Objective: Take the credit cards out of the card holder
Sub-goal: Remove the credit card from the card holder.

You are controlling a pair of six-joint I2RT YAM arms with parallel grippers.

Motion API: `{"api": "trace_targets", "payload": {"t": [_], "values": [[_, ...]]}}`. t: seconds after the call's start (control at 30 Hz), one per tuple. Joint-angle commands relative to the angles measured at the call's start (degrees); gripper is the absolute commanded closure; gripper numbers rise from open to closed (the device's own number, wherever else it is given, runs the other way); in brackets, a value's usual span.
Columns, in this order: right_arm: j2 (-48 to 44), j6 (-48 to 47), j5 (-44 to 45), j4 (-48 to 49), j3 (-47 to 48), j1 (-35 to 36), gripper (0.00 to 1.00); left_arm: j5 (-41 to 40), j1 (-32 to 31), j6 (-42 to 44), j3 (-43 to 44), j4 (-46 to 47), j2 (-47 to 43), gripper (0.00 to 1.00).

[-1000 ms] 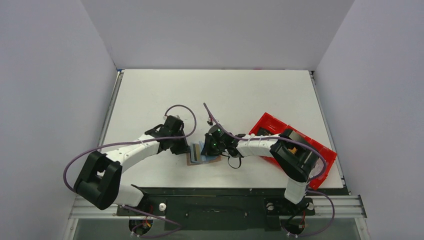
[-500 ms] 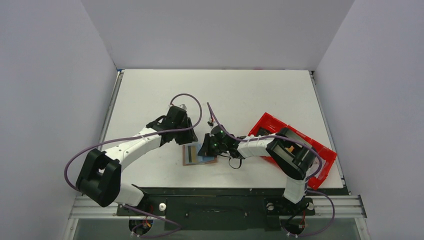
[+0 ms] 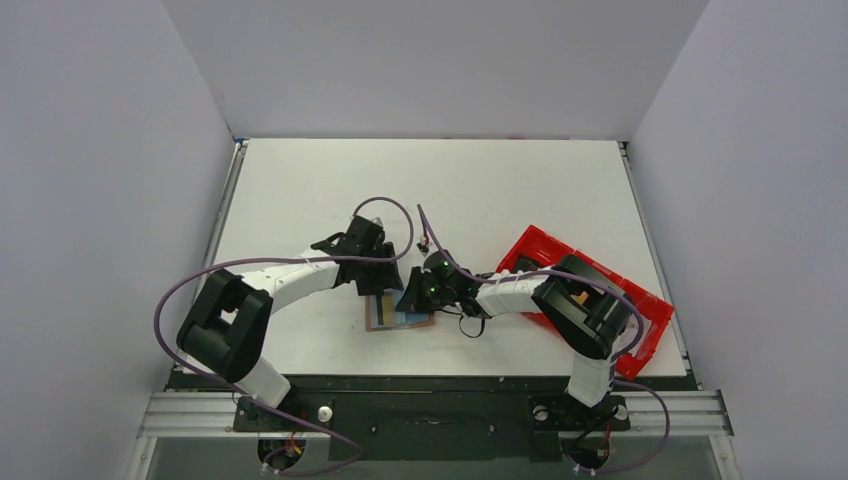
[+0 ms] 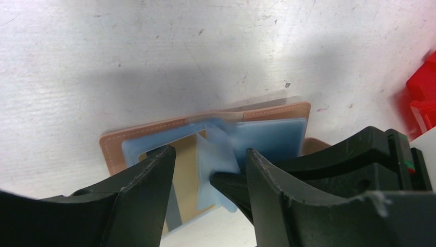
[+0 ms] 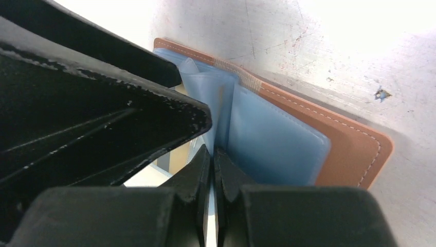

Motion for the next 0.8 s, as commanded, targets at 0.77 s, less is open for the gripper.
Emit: {"api": "trace_targets", "payload": {"t": [0.77], "values": [[-9.40, -4.75, 6.22, -13.45, 4.39, 0.74, 0.72, 4.70, 0.26, -1.42, -1.43, 9.98, 2.05, 0.84]]}}
